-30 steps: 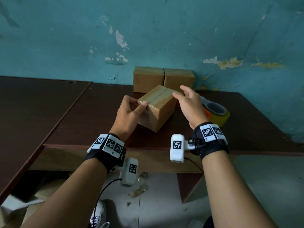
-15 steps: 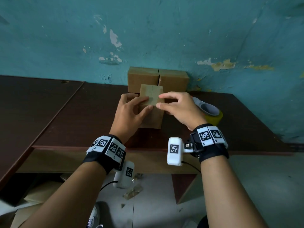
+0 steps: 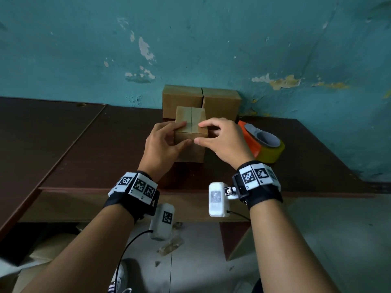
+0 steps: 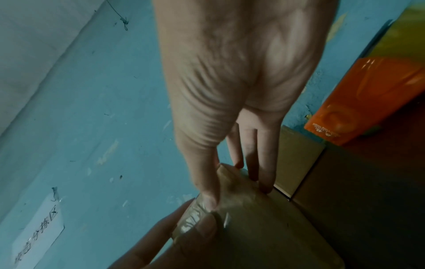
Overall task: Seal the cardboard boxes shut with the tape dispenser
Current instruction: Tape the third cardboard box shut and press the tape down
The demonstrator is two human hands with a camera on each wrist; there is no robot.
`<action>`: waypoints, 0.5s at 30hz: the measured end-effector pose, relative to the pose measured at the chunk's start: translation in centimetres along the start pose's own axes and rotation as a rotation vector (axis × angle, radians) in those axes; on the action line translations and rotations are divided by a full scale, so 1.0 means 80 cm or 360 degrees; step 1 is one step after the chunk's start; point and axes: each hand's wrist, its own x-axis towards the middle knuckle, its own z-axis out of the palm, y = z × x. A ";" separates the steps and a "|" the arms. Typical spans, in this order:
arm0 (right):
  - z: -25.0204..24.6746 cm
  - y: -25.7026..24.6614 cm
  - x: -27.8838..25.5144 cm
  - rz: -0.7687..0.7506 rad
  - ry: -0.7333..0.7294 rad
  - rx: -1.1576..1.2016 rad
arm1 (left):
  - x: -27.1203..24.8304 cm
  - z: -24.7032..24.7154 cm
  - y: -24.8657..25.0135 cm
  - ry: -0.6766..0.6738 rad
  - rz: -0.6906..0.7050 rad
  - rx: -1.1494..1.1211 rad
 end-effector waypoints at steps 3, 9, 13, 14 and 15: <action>-0.011 -0.001 -0.001 0.0034 -0.0025 0.0078 | -0.001 0.001 0.001 -0.0009 -0.0031 -0.0013; -0.038 0.017 0.010 0.0191 0.0344 -0.0129 | 0.002 -0.002 0.005 0.0019 -0.0090 -0.0118; -0.051 0.039 0.013 0.0417 0.0514 -0.0559 | 0.003 -0.003 0.003 -0.0015 -0.0098 -0.0153; -0.051 0.044 0.013 0.0488 0.0514 -0.0681 | 0.004 -0.003 0.003 -0.0013 -0.0102 -0.0162; -0.052 0.049 0.012 0.0559 0.0490 -0.0789 | 0.005 -0.002 0.003 -0.0005 -0.0105 -0.0170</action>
